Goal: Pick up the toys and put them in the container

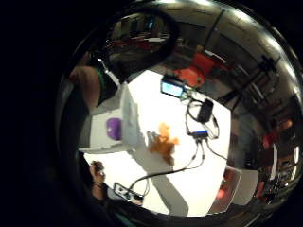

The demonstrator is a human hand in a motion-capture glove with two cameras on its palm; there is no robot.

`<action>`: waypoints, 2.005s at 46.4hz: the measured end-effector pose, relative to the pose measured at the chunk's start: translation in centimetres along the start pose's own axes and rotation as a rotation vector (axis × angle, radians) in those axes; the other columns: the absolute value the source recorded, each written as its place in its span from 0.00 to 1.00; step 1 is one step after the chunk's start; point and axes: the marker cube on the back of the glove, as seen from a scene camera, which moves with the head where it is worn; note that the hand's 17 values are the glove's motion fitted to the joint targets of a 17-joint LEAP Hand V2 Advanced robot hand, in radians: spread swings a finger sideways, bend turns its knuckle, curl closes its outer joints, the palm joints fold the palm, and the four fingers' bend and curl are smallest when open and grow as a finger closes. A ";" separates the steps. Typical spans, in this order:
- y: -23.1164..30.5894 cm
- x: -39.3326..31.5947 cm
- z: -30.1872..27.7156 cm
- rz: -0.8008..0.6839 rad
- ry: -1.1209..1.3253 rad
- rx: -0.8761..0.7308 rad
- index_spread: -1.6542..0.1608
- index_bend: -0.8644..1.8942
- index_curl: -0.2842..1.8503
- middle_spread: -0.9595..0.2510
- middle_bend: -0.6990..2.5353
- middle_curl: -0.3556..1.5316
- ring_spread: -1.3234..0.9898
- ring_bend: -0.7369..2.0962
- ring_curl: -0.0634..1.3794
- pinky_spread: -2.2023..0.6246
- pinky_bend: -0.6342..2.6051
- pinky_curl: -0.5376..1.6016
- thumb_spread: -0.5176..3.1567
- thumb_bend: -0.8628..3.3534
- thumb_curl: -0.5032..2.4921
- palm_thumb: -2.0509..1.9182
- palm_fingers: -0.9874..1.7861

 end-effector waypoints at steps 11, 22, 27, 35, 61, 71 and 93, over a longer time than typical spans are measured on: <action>3.9 10.8 12.7 0.297 0.044 -0.289 0.71 0.47 0.40 0.63 0.42 0.46 0.45 0.59 0.33 0.72 0.50 0.43 0.45 0.19 0.26 0.50 0.46; 5.8 10.1 19.6 0.179 0.250 -0.214 0.69 0.29 0.29 0.63 0.43 0.46 0.44 0.67 0.35 0.70 0.56 0.44 0.43 0.19 0.26 0.51 0.51; 5.3 9.9 18.8 0.096 0.287 -0.085 0.69 0.32 0.25 0.57 0.52 0.50 0.43 0.72 0.35 0.66 0.56 0.42 0.46 0.21 0.26 0.53 0.68; 4.7 8.7 9.6 0.064 0.148 0.109 0.71 0.37 0.27 0.55 0.58 0.55 0.43 0.76 0.40 0.65 0.56 0.45 0.50 0.24 0.30 0.60 0.77; -10.7 -18.8 -10.8 -0.273 -0.350 0.137 0.70 0.40 0.34 0.56 0.60 0.58 0.43 0.75 0.40 0.64 0.54 0.47 0.45 0.23 0.37 0.63 0.77; -12.1 -21.7 -6.7 -0.375 -0.356 -0.033 0.70 0.37 0.35 0.56 0.52 0.55 0.43 0.70 0.38 0.65 0.52 0.46 0.47 0.19 0.35 0.55 0.57; 9.9 -2.0 -7.7 -0.158 -0.218 -0.134 0.69 0.45 0.37 0.64 0.40 0.46 0.46 0.57 0.27 0.76 0.45 0.41 0.51 0.20 0.29 0.51 0.41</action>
